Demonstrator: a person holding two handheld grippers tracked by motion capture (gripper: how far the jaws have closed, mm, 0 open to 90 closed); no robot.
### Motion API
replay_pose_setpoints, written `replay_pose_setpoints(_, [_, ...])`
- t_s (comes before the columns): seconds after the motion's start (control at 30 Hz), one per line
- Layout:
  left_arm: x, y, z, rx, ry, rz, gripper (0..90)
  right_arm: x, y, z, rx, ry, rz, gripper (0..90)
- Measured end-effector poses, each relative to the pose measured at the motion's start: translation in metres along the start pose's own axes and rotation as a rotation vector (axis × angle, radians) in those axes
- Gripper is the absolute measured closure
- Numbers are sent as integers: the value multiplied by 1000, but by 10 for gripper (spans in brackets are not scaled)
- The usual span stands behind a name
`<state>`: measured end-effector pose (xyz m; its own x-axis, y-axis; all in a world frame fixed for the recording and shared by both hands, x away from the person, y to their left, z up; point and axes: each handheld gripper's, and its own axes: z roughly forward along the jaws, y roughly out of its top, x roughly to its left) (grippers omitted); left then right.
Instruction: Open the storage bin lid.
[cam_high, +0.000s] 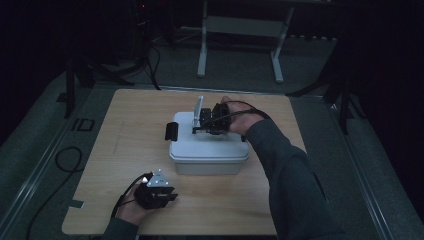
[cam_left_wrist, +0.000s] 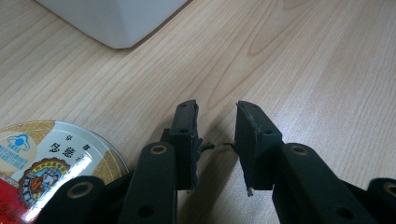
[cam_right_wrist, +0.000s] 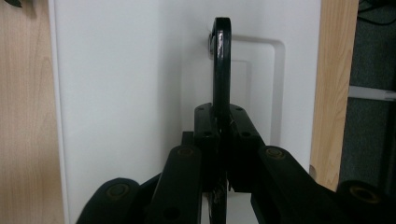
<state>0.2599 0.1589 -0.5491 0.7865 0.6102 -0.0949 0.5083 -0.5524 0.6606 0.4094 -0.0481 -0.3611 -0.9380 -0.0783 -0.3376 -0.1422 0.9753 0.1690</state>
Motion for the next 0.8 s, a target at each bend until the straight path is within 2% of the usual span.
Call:
replay_pose_setpoints(0.23, [0,0,0,1,1,0,693,0,3,-2,12,-4,-9,844])
replay_pose_setpoints(0.8, [0,0,0,1,0,-1,695,-5,-2,-16,-7,-18,4,844])
